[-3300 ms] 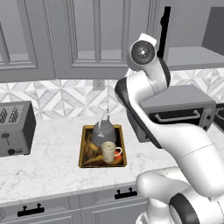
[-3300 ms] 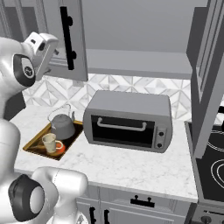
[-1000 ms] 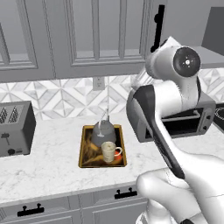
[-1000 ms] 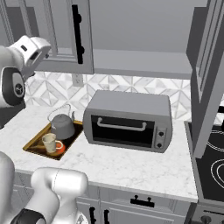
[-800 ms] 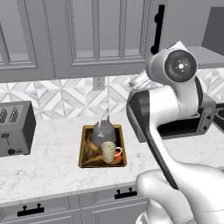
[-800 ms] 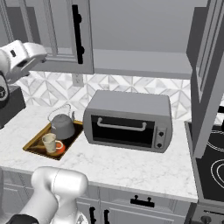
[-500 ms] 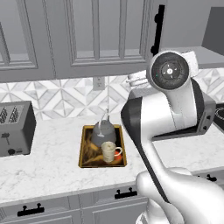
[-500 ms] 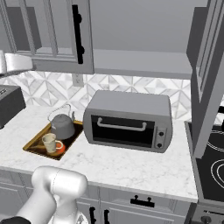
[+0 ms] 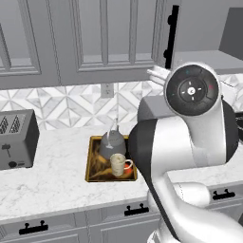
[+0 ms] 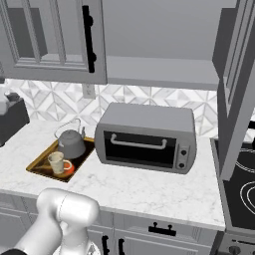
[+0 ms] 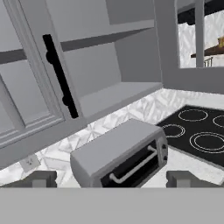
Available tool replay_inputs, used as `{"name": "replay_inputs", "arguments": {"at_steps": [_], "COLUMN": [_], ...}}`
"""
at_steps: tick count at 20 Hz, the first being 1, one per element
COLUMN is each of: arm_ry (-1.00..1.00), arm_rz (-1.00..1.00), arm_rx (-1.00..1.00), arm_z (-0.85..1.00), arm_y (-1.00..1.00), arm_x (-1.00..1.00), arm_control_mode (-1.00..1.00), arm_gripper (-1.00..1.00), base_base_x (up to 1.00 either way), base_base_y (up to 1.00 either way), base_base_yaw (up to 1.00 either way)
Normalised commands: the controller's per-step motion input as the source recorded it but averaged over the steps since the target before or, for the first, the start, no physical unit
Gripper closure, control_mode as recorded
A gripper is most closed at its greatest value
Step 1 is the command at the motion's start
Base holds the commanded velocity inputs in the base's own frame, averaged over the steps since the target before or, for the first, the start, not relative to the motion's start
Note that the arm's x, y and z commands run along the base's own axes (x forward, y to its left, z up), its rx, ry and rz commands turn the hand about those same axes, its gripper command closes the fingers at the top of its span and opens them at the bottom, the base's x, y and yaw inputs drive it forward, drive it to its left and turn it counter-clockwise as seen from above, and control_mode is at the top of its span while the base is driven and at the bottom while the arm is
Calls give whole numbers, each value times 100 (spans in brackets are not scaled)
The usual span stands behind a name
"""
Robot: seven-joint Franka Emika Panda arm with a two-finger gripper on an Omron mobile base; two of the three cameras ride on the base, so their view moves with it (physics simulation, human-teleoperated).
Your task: Pick the kettle from the counter and place it on the tray. Then pick the mug from the cabinet and place it on the tray. Then close the cabinet doors.
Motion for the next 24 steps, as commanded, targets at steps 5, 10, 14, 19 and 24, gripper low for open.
{"name": "replay_inputs", "arguments": {"at_steps": [5,10,14,19,24], "arm_ry": [-36,-27,-14,-14,-8], "arm_rz": [-32,-32,-30,-22,-8], "arm_rx": [47,40,40,34,19], "arm_z": [0,5,7,1,-2], "arm_y": [-9,-13,-31,-59,-84], "arm_x": [-57,-47,-38,-27,-3], "arm_control_mode": [-100,-100,-100,-100,-100], "arm_gripper": [-100,-100,-100,-100,-100], "base_base_x": [0,0,0,0,0], "base_base_y": [0,0,0,0,0], "base_base_yaw": [0,0,0,0,0]}}
